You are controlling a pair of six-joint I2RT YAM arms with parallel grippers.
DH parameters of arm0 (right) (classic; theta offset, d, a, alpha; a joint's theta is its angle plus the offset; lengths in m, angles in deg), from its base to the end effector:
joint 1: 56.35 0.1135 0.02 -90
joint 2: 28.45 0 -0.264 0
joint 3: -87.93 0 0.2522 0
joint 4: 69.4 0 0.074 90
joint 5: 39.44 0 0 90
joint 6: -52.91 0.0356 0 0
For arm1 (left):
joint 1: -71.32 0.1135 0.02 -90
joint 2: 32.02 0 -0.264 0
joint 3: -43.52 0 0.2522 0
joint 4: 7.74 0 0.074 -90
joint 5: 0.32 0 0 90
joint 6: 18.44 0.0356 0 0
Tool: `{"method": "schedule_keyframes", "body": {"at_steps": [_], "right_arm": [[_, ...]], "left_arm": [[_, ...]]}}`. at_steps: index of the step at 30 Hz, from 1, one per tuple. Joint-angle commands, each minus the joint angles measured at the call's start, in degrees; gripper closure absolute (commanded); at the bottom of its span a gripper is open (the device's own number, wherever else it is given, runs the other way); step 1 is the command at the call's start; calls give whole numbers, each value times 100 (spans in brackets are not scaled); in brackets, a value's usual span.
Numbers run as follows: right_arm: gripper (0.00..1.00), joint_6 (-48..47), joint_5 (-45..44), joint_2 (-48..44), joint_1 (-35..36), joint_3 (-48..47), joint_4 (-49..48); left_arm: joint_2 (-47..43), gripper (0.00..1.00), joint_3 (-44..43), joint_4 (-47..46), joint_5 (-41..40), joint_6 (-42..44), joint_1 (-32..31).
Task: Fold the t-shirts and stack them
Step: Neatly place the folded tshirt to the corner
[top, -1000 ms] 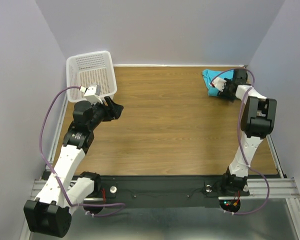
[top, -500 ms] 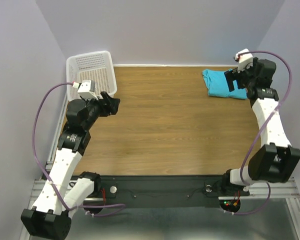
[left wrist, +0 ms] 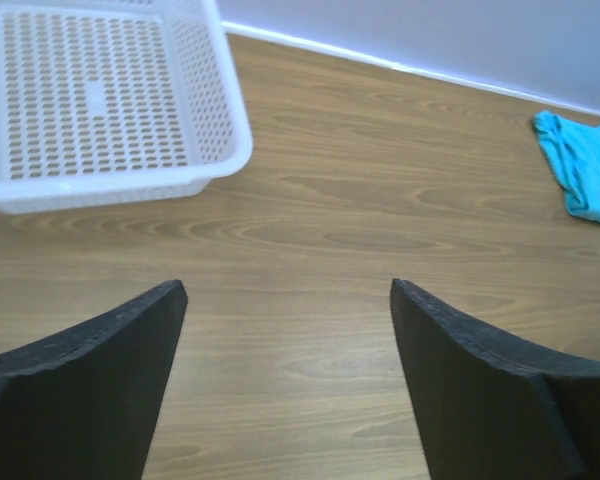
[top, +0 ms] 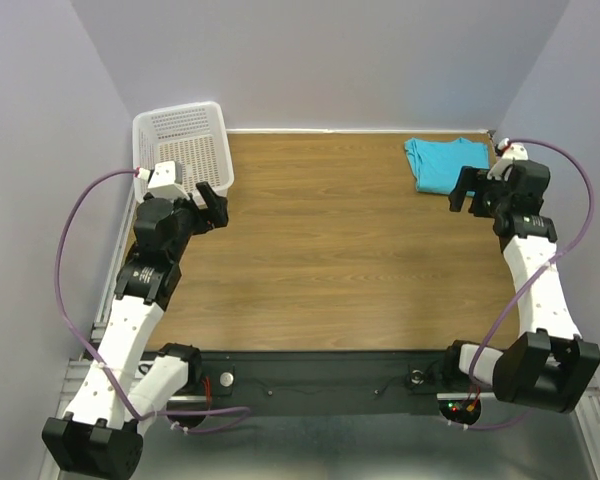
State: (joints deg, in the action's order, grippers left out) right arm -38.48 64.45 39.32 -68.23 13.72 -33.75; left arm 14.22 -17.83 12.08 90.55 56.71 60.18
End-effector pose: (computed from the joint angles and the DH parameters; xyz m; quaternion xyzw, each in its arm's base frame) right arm 0.2616 -0.0463 0.3332 0.0173 0.8582 0.0456 0.5109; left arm 0.1864 -0.0373 0.3609 -0.0187 0.7353 -0.1578 0.6588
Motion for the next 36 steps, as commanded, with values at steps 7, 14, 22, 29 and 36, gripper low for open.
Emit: {"method": "schedule_keyframes", "body": {"at_steps": [7,14,22,29,36], "right_arm": [[0,384,-1354,-703,-51,507,-115],[0,666,-1925,-985,-51,701,-150],[0,772,-2294,-1029,-51,762,-185],[0,727,-2365,-1011,-51,806,-185],[0,746,-2347,-1037,-51,833,-194]], "left_arm": [[-141,1,312,-52,-324,-290,24],[-361,1,444,-281,151,-246,24],[-379,1,365,-202,107,-123,24],[-370,1,356,-132,107,-97,24],[-405,1,347,-62,72,-62,32]]}}
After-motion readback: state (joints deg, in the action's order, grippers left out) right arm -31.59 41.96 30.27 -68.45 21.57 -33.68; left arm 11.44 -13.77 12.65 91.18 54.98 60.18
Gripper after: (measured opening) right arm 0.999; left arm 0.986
